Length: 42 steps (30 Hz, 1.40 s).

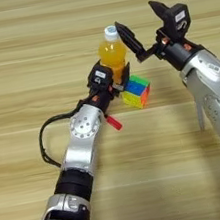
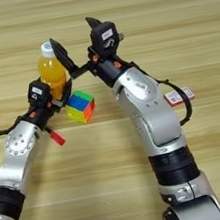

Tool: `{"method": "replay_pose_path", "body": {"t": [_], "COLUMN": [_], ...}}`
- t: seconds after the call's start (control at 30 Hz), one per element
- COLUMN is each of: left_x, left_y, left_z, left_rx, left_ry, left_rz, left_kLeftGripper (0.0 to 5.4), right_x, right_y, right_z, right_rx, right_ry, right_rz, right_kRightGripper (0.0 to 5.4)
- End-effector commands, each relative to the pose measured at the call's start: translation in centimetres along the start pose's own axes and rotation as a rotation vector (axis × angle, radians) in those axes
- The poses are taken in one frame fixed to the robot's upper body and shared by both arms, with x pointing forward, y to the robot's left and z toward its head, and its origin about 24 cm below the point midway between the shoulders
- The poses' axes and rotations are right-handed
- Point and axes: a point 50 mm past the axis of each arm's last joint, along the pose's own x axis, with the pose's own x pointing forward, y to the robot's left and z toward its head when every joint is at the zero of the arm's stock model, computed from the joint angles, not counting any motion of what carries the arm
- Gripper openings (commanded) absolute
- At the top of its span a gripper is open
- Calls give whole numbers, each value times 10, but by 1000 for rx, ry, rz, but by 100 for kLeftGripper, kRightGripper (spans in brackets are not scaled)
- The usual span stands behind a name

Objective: Move the objects on the table

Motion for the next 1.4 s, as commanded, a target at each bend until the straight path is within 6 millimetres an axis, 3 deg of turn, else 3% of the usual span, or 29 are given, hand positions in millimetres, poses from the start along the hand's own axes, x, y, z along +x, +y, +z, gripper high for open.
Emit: {"method": "replay_pose_path", "body": {"t": [0.03, 0.43, 0.73, 1.1, 1.4], "left_x": [-8, -34, -53, -58, -58], "left_y": [21, 65, 88, 87, 85], "left_z": [2, -6, -20, -35, -43], "left_rx": [11, 36, 43, 20, 19], "left_ry": [-22, 14, 66, 101, 114], "left_rz": [65, 209, 298, 322, 327], "left_kLeftGripper": [338, 338, 338, 338, 338], "right_x": [1, -1, -2, -8, -29], "right_y": [-3, -4, -5, -22, -55], "right_z": [0, -4, -6, -16, -56], "right_rx": [-6, -10, -13, -42, -89], "right_ry": [-3, 11, 16, 49, 169], "right_rz": [-12, -16, -22, -86, -206], "right_kRightGripper": [540, 540, 540, 540, 540]}}
